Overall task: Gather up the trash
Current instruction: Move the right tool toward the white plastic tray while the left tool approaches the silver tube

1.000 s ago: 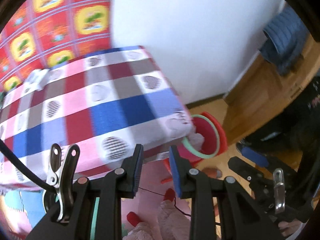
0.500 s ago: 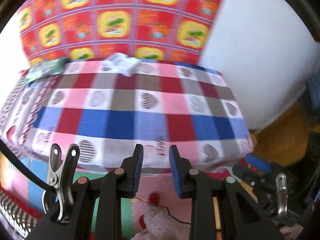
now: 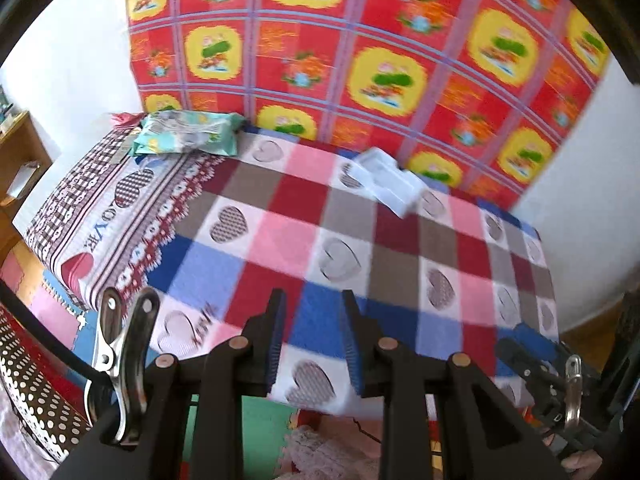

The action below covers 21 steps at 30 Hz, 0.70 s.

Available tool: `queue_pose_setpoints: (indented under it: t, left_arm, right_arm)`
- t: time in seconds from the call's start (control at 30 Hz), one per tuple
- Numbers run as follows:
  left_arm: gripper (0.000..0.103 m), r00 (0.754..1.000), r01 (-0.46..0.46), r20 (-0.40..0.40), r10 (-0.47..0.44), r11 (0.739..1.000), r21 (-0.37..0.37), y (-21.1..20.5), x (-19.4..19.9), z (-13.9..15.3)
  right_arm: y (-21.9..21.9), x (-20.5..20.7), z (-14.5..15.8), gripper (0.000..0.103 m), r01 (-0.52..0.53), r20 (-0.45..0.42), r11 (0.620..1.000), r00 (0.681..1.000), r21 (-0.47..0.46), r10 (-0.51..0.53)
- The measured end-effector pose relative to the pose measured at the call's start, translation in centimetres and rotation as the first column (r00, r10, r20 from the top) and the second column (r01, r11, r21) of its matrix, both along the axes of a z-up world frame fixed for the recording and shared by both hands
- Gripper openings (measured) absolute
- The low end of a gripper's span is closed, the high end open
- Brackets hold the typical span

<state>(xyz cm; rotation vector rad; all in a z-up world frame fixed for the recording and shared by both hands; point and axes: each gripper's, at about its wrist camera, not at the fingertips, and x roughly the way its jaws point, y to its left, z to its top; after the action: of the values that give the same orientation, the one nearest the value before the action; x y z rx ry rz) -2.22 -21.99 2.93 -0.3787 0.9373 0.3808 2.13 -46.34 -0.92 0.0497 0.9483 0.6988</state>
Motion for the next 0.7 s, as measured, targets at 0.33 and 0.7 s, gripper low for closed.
queue_pose_setpoints:
  t: [0.33,0.7]
  left_arm:
    - [0.027,0.993,-0.114,0.022,0.115,0.991,-0.070,8.1,3.5,-0.6]
    - [0.027,0.990,-0.138,0.013,0.141,0.981,-0.138,17.0,8.6,-2.6]
  right_arm:
    - [5.1,5.7,-0.5,0.060,-0.030,-0.013,0.999,0.999,-0.035,0.030]
    - [8.9,11.2,-1.5,0.060,0.085,-0.042,0.993,0.995,-0.079,-0.088]
